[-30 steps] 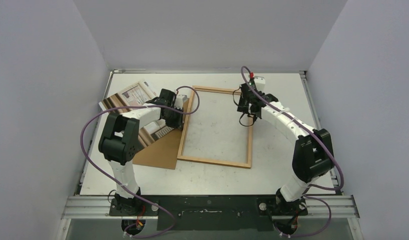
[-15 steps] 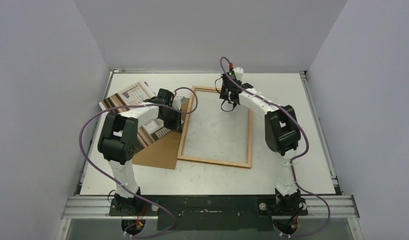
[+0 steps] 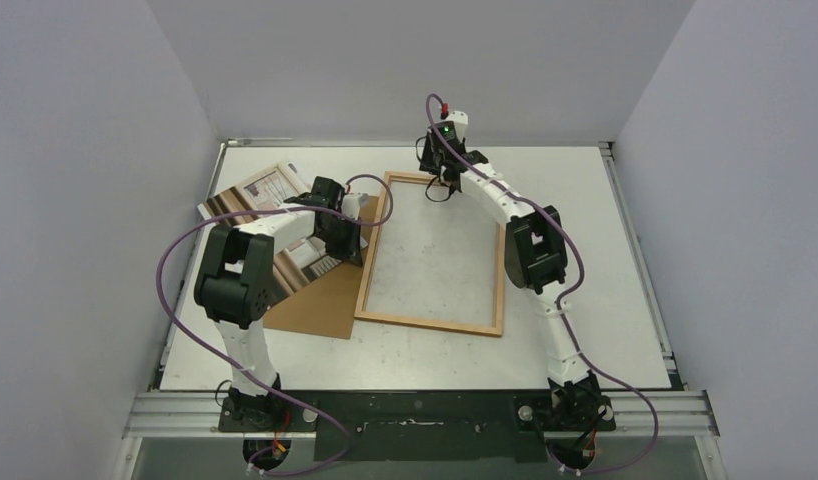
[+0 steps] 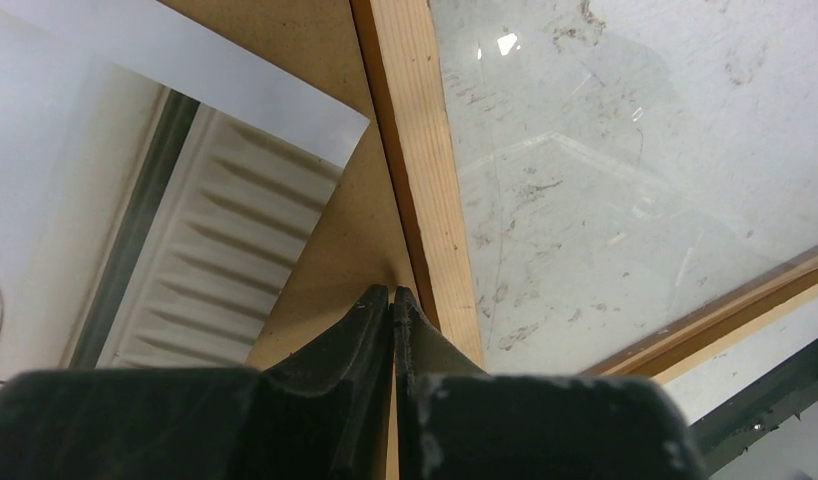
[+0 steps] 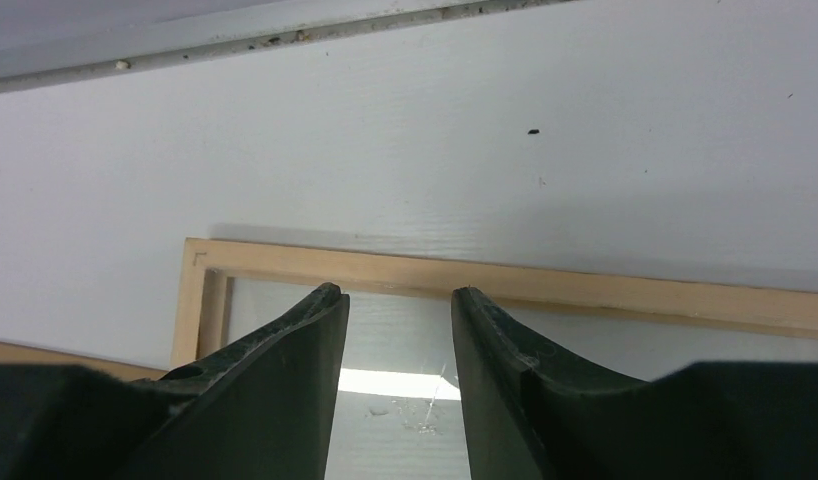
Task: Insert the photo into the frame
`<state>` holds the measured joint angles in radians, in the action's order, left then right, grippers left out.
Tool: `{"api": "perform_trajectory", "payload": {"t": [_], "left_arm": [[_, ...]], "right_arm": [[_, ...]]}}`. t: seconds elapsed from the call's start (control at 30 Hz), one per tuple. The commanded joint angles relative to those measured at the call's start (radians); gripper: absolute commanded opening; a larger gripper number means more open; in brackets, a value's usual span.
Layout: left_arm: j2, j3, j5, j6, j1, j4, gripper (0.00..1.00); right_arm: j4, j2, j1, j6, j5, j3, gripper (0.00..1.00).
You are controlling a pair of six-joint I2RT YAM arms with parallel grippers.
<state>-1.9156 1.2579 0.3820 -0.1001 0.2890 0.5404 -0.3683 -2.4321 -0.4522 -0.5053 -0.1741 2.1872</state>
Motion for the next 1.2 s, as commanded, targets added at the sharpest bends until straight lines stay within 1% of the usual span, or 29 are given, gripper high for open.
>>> {"api": "perform_trajectory", "payload": {"t": [0.0, 0.27, 0.9, 1.17], "left_arm": [[0.023, 0.025, 0.040, 0.011, -0.002, -0.001, 0.04], [0.043, 0.011, 0.047, 0.017, -0.002, 0.001, 0.04], [0.046, -0.001, 0.049, 0.022, -0.002, -0.004, 0.04], [0.047, -0.001, 0.051, 0.019, -0.002, -0.006, 0.03]], "right_arm": [[0.005, -0.031, 0.007, -0.003, 0.025, 0.038, 0.43], [0.033, -0.037, 0.008, -0.007, 0.044, 0.008, 0.43], [0.060, -0.077, 0.029, -0.018, 0.089, 0.010, 0.42], [0.063, -0.081, 0.030, -0.033, 0.106, -0.014, 0.42]]}}
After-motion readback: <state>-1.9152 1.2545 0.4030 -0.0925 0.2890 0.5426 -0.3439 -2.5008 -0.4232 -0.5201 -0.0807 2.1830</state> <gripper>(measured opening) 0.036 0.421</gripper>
